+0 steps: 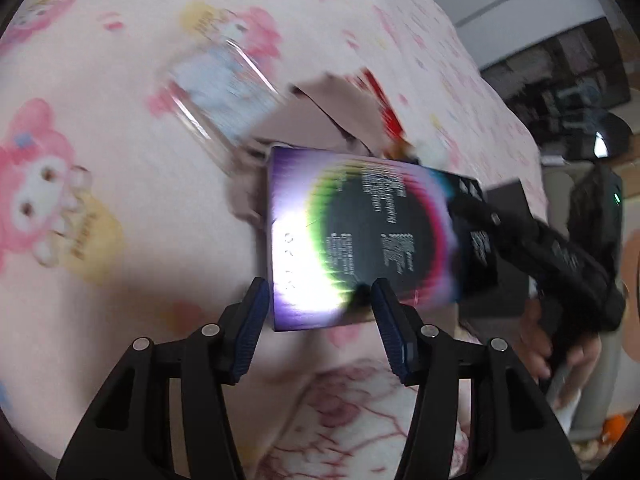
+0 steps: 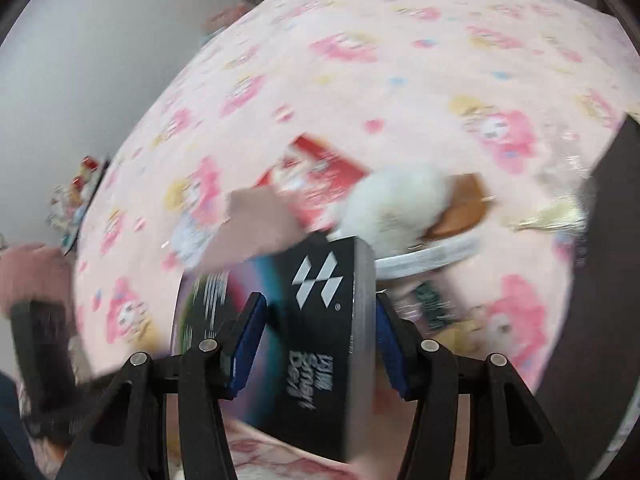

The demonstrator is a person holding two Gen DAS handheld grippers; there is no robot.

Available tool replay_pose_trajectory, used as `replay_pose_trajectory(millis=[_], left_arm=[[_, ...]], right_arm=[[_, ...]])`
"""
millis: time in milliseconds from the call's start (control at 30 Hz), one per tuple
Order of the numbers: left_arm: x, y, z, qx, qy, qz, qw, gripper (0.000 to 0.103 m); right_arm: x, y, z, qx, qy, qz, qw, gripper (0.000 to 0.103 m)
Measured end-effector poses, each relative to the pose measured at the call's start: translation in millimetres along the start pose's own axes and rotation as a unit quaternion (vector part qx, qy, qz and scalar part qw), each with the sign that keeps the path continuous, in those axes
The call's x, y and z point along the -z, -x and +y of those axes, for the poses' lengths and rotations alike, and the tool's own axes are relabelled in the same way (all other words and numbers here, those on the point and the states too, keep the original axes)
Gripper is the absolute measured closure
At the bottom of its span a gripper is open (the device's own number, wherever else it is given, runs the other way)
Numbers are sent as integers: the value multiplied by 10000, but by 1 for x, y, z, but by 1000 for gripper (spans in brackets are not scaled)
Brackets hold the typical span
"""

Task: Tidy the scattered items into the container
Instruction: 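Grasp the black Smart Devil box with both tools, then lift the Smart Devil box and carry it toward the black box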

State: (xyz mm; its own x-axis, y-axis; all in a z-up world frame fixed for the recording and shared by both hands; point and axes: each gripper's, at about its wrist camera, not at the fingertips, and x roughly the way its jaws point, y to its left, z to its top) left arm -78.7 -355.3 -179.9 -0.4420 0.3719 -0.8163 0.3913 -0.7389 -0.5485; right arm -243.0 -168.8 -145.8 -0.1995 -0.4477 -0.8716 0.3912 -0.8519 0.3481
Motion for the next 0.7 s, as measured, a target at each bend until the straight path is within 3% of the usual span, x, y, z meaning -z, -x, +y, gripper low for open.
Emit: replay_pose_trajectory(millis=[100,200,300,433,567,700], left_arm=[[0,8,0,-415,-74,-289,9987,50],[-5,8,14,-106,282,-270,9992,50],[-3,2,8,-310,93,-206,9993,50],[6,-12,-15,-52,-169,92,9998,50],[8,-21,-25,263,-356,479,9979,50],[-8,10,-24,-109,-448,-340,9984,50]], right_arm=[[19,15,-31,85,-261,22,9996,52],[51,34,-42,-27,-275,187,9994,52],[76,28,-48,-227,-517,518,9971,52],[90,-2,-55,-532,-706,1067,9904,52],[77,-11,-59,-464,-792,820,9924,51],[62,3,-59,-322,-756,129,9965,51]])
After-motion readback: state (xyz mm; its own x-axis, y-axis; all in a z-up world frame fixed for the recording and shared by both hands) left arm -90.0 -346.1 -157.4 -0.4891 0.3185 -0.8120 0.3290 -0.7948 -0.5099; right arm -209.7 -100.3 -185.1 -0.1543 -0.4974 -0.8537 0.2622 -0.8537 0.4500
